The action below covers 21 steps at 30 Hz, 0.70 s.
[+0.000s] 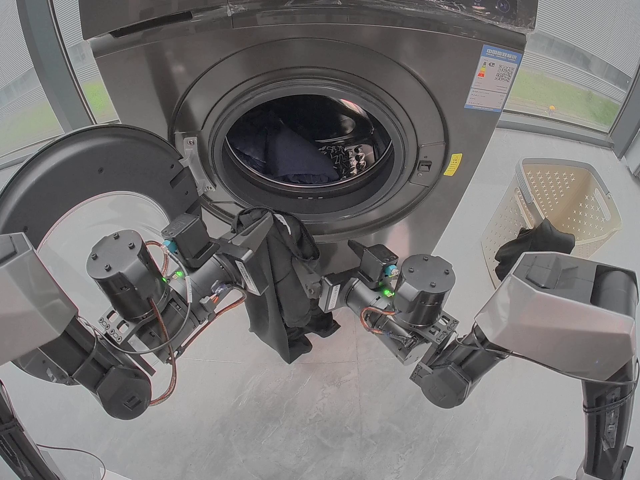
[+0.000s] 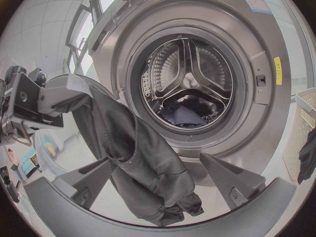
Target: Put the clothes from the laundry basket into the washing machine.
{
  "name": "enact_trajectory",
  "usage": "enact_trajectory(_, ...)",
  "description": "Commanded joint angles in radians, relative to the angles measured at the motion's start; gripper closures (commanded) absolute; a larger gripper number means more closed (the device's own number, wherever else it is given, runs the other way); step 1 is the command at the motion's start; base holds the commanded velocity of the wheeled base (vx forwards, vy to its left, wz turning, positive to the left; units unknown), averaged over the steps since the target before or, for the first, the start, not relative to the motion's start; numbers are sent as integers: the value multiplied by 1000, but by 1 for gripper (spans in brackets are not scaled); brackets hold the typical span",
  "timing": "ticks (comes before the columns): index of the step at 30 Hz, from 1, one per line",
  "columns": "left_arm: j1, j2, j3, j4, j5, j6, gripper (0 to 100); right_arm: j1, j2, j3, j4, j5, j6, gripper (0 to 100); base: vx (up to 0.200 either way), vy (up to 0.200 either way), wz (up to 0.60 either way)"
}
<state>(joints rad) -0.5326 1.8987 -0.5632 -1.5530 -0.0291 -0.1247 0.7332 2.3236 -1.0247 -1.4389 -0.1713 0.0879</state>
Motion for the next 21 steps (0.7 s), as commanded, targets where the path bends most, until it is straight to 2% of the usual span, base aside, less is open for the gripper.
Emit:
enact_trajectory(1, -1, -9, 11, -2, -3, 0, 100, -44, 40, -43, -1, -1, 0, 0, 0, 0, 0)
enact_trajectory(9, -10, -10, 20, -2, -11, 0, 100, -95, 19, -46, -6, -1, 0, 0, 0, 0, 0)
enact_trajectory(21, -14, -13, 26, -2, -12, 0, 100, -80, 33, -43, -11, -1, 1, 0, 0, 0, 0)
